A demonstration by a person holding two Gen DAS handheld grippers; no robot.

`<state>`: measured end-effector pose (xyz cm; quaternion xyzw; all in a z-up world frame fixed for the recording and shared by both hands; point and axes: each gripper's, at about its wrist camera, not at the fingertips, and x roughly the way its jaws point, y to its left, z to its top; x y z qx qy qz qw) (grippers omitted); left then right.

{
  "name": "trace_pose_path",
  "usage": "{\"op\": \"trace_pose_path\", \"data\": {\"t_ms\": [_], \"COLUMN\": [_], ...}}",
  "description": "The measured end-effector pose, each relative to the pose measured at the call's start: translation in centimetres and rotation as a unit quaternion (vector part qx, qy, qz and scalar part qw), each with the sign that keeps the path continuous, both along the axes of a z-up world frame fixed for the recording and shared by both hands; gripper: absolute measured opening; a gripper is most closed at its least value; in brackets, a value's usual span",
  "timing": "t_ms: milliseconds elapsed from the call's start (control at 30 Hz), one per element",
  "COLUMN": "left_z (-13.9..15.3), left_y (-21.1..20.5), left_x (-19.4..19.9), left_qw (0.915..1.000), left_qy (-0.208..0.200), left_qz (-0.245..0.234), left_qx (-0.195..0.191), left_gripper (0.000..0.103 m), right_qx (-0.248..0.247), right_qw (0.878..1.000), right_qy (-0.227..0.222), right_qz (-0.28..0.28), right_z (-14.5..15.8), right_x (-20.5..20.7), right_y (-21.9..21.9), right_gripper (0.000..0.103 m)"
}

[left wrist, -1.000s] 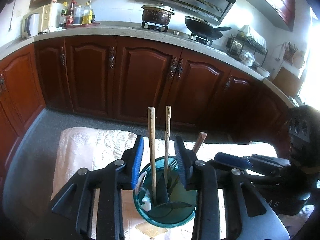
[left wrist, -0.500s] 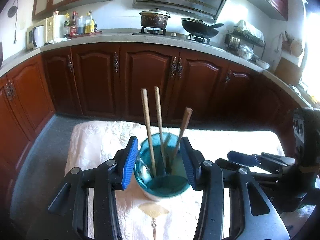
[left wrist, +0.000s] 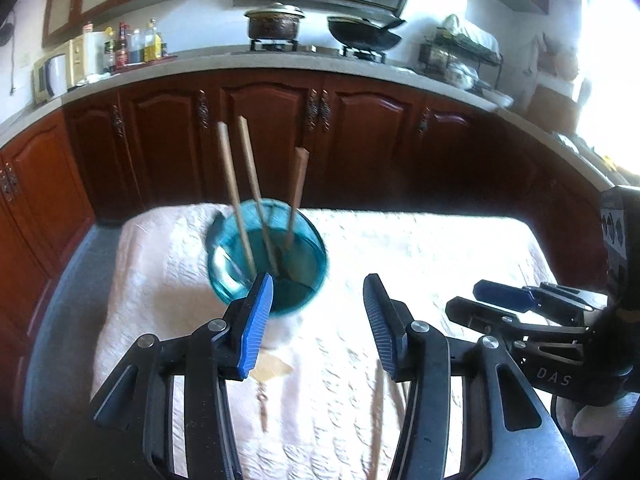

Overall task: Organize utensils
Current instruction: 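Withdraw both open tools from the cup back toward the remaining chopsticks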

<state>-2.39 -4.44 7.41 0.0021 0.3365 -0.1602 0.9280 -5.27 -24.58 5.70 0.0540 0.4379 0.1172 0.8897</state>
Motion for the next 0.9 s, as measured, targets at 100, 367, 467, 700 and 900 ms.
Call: {"op": "trace_pose_path", "data": {"t_ms": [100, 367, 467, 700, 900], "left_z": [-0.9, -3.8, -4.7, -7.4, -9.9], "left_y": [-0.9, -1.4, -1.2, -1.4, -2.8], "left_x": [-0.7, -1.3, -1.4, -1.2, -1.1], "left_qw": [0.9999, 0.9987, 0.9981, 0.9950, 0.9904], "left_qy": [0.011, 0.050, 0.061, 0.097, 0.129], "left_qz": [-0.011, -0.009, -0.005, -0.009, -0.038], "left_qx": [0.002, 0.002, 0.008, 0.021, 0.033], "left_gripper": [0.047, 0.047, 0.047, 0.047, 0.047], "right_qx": [0.000, -0.028, -0.036, -0.056, -0.049], "right_qw": [1.000, 0.993, 0.991, 0.990, 0.984], "right_qy": [0.023, 0.107, 0.119, 0.124, 0.130], "right_qz": [-0.015, -0.045, -0.046, -0.043, -0.113], "right_z": [-1.8, -9.9, -12.1, -13.9, -12.8], "right_x": [-0.7, 0.1, 1.3, 3.1, 1.0], "right_y": [-1.2, -1.9, -1.5, -1.0, -6.0], "right_gripper": [0.043, 0.043, 0.043, 0.043, 0.043]}}
